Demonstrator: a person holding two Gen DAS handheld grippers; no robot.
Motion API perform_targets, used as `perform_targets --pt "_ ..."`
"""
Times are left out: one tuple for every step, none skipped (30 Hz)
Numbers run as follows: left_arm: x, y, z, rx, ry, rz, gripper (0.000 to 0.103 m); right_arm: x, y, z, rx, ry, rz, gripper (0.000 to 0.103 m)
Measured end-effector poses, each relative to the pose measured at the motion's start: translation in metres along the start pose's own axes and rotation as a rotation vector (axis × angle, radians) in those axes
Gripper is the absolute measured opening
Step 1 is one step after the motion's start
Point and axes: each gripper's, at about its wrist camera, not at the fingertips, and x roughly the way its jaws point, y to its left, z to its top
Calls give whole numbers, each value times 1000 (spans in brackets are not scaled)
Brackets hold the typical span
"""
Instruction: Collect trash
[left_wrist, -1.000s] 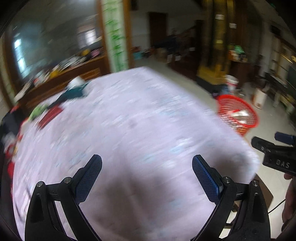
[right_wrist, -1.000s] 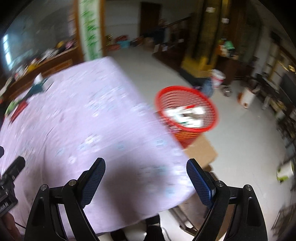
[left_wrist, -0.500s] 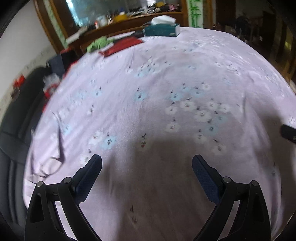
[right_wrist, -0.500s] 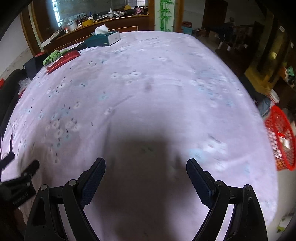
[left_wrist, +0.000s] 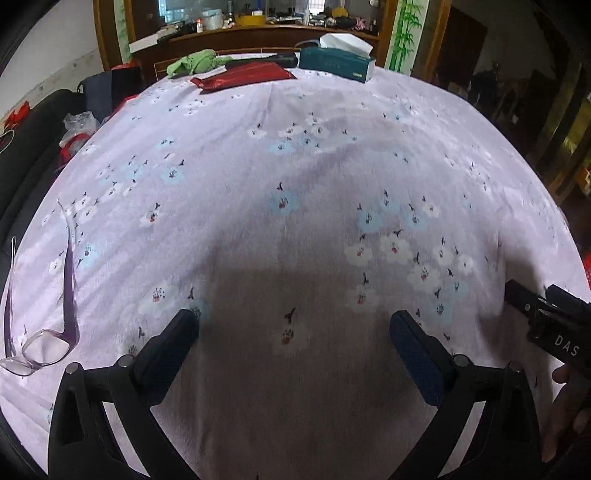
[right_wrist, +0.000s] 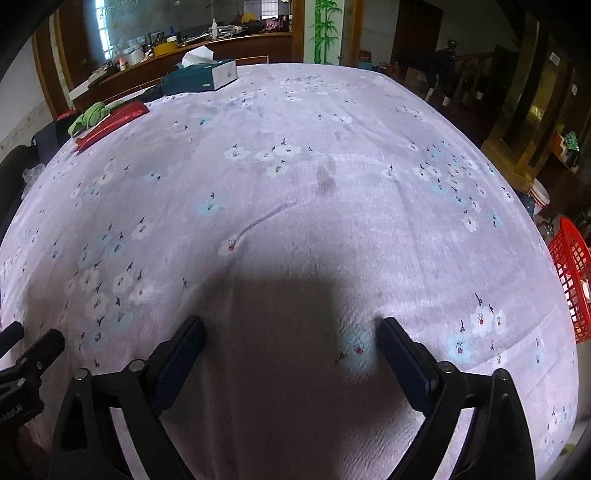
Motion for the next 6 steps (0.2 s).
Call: perform_targets --pt "-1 1 0 -3 -9 -3 103 1 0 1 4 -2 -2 101" --pt "1 2 2 -12 -16 -6 103 2 -1 2 7 -7 -2 102" --pt "2 5 3 -28 -21 -10 103 3 -1 3 9 -7 -3 102" --pt "2 5 4 -36 -21 -11 103 4 -1 4 10 -6 -3 102" --pt "5 4 7 -33 -18 -6 103 4 -1 4 10 -6 -3 103" --pt "5 3 8 -28 -15 3 103 4 -1 5 10 -5 -3 103"
